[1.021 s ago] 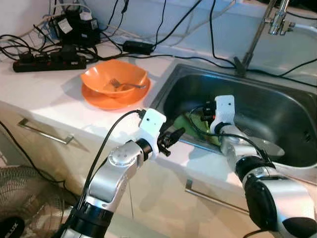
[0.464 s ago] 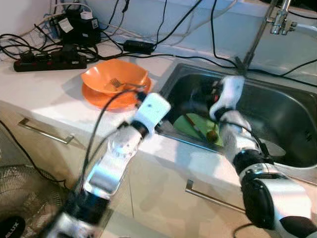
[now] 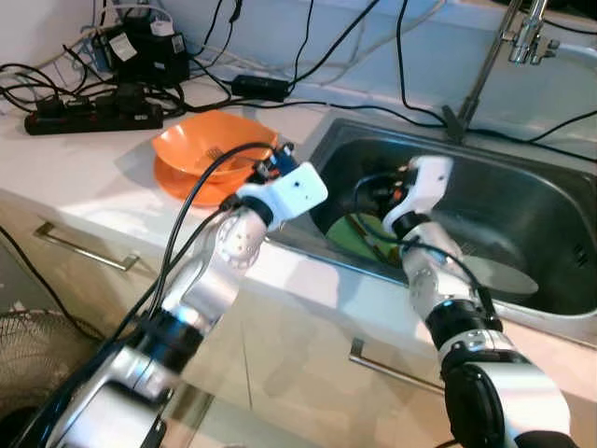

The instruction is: Kitchen organization

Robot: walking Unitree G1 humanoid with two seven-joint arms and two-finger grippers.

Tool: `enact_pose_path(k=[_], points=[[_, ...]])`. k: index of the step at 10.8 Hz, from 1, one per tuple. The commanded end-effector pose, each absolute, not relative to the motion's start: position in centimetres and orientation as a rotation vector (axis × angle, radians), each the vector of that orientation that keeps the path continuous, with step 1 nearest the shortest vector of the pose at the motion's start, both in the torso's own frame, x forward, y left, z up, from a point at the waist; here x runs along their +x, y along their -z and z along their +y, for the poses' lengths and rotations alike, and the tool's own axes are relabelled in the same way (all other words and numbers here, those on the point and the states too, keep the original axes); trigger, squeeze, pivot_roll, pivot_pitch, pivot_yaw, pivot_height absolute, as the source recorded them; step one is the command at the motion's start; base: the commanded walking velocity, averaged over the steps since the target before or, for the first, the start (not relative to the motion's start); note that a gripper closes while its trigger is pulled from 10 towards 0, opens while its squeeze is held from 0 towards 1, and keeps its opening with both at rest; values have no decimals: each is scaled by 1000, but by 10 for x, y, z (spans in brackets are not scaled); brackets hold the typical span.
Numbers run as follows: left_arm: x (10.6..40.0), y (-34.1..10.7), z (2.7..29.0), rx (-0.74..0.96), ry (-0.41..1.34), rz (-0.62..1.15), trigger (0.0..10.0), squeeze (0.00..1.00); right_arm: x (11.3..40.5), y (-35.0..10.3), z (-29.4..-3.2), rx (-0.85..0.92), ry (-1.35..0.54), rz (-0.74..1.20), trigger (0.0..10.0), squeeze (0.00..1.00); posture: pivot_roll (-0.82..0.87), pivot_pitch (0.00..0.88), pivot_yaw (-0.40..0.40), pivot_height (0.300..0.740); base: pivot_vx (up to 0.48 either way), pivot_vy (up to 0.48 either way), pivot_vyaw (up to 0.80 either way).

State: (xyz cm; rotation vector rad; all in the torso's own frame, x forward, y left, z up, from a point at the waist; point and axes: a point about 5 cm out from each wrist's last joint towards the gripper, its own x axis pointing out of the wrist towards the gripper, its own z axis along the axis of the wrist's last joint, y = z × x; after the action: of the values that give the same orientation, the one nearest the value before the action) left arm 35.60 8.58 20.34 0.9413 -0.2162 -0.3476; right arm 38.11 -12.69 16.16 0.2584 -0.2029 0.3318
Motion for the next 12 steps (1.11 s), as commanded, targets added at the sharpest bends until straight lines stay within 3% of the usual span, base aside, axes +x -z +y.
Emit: enact_pose_path(k=[1, 5, 12], points=[[360, -201, 85, 974, 346, -204, 10000, 0, 380, -162, -131, 267, -330, -205, 10000, 0, 234, 19, -38, 740, 0, 0, 0], [372, -194, 100, 1094, 259, -141, 10000, 0, 380, -165, -130, 273, -341, -207, 10000, 0, 240, 18, -44, 740, 0, 0, 0], [378, -197, 104, 1124, 206, -156, 10000, 0, 379, -162, -131, 277, -332, -192, 10000, 0, 239, 13, -44, 740, 0, 0, 0]])
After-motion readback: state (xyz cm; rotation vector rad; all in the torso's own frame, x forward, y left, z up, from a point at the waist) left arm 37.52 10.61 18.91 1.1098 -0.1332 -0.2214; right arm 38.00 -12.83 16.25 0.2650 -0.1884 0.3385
